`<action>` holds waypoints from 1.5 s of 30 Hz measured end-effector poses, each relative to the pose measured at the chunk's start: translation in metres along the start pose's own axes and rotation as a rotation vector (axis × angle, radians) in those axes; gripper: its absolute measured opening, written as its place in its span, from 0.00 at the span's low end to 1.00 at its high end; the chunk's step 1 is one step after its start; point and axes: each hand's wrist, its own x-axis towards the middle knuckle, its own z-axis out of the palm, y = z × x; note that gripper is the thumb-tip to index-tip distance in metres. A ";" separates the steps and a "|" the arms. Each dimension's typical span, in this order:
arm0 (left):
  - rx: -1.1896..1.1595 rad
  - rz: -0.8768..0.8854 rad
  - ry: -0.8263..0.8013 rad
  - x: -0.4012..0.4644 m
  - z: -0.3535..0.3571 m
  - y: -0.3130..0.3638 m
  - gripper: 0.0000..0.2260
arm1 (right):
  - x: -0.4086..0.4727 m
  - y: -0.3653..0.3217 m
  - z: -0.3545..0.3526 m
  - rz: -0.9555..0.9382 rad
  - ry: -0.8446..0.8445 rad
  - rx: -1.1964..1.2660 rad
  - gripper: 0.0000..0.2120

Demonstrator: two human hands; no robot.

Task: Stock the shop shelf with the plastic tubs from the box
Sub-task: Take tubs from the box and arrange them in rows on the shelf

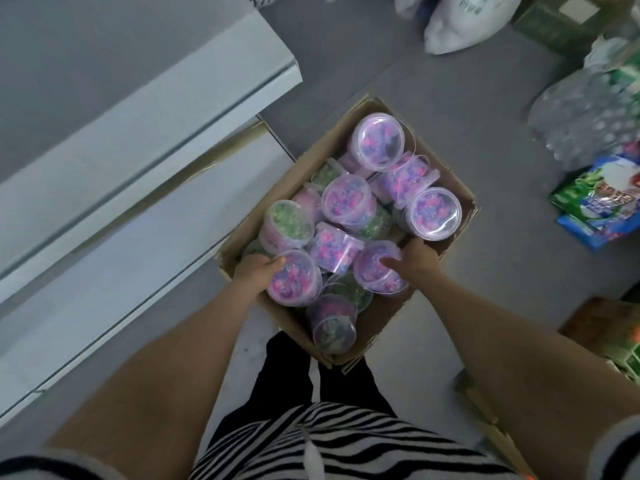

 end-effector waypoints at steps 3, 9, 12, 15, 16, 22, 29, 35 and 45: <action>-0.046 -0.050 0.014 0.002 0.000 0.001 0.22 | 0.003 0.004 -0.002 0.028 -0.028 -0.030 0.34; -0.236 -0.144 -0.108 0.009 0.007 -0.006 0.19 | 0.001 0.001 -0.001 0.083 -0.080 -0.014 0.32; -0.295 -0.132 -0.155 0.007 0.008 -0.007 0.24 | -0.006 0.001 0.003 0.130 -0.084 0.063 0.33; -0.326 -0.072 -0.177 -0.001 0.008 -0.007 0.21 | -0.013 0.004 0.008 0.166 -0.059 0.200 0.32; -0.357 -0.061 -0.192 -0.005 0.009 -0.006 0.19 | -0.016 0.006 0.009 0.168 -0.042 0.249 0.31; -0.534 -0.086 -0.283 -0.025 0.011 -0.007 0.24 | -0.046 0.007 0.007 0.127 0.013 0.431 0.23; -0.719 -0.016 -0.293 -0.054 0.004 -0.017 0.30 | -0.084 0.004 0.009 0.033 0.068 0.596 0.31; -0.852 0.041 -0.205 -0.094 -0.013 -0.041 0.22 | -0.127 -0.001 0.002 -0.123 0.066 0.777 0.33; -1.058 0.268 0.067 -0.225 -0.038 -0.118 0.24 | -0.244 -0.012 0.015 -0.370 -0.111 0.896 0.36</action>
